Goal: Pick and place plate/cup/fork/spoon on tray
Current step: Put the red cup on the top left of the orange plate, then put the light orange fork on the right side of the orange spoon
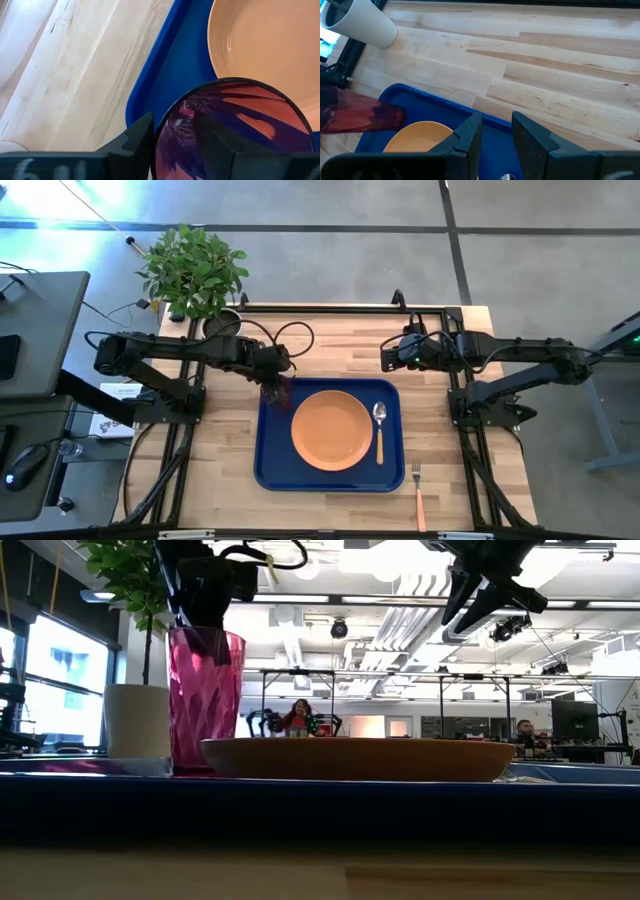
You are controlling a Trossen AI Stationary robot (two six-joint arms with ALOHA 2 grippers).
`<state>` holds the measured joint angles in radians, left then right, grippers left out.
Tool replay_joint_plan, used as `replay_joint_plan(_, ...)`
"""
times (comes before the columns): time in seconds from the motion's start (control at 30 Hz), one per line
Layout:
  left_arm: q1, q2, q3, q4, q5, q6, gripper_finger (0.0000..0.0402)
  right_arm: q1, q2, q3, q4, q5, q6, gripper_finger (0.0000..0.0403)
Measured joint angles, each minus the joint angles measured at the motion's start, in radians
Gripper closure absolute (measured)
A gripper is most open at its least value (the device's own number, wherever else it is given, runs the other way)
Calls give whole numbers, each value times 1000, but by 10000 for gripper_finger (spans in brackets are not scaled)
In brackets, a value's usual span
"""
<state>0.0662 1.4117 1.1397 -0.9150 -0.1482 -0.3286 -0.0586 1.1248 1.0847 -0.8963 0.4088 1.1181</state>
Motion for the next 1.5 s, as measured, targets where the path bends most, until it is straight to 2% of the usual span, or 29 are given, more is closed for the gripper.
replay_joint_plan(0.47,25,-3,1,-1,1,24,259,0,0,0,0,0,0,304)
replay_joint_plan(0.8,82,-3,10,-19,149,17,259,0,0,0,-1,-29,0,304)
replay_joint_plan(1.23,127,-4,208,-125,159,79,259,0,0,0,-1,-49,1,304)
replay_joint_plan(1.5,138,-4,325,-148,159,82,259,23,0,0,-5,-182,71,304)
